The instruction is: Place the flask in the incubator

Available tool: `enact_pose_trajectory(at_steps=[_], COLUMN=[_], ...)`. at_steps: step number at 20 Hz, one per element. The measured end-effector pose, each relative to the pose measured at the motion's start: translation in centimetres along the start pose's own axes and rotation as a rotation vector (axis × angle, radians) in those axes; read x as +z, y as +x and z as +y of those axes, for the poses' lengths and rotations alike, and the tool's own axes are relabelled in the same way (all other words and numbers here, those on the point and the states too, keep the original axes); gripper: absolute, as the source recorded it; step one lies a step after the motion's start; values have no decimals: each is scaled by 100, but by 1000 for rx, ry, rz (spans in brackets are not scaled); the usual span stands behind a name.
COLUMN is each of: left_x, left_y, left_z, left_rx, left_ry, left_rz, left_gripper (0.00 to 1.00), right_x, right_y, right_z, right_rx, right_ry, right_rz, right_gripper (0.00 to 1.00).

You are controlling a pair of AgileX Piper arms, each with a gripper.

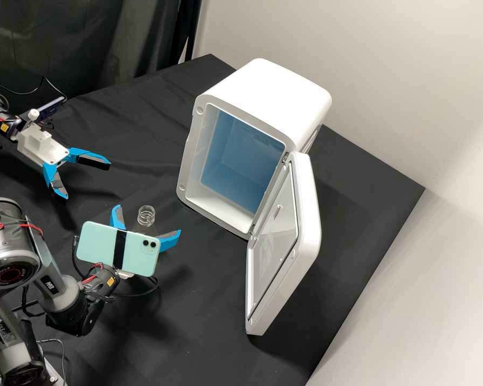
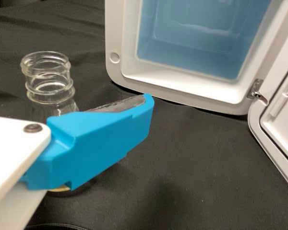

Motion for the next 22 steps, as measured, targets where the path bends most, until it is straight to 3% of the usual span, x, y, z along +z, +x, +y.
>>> enact_pose_trajectory(at_steps=[3, 8, 11, 22], left_x=[0, -4, -3, -3], left_y=[-1, -3, -3, -3], left_z=[0, 0, -1, -1], left_rx=[0, -1, -2, -2], left_ry=[1, 2, 2, 2], left_rz=[-1, -1, -2, -2], left_gripper=[100, 100, 100, 100], right_x=[-8, 11, 11, 2], right_y=[45, 82, 86, 93], right_z=[-46, -92, -99, -112], right_rx=[-9, -20, -23, -29], right_ry=[-7, 14, 1, 1], right_rz=[-9, -30, -29, -25], right_gripper=[100, 100, 100, 100])
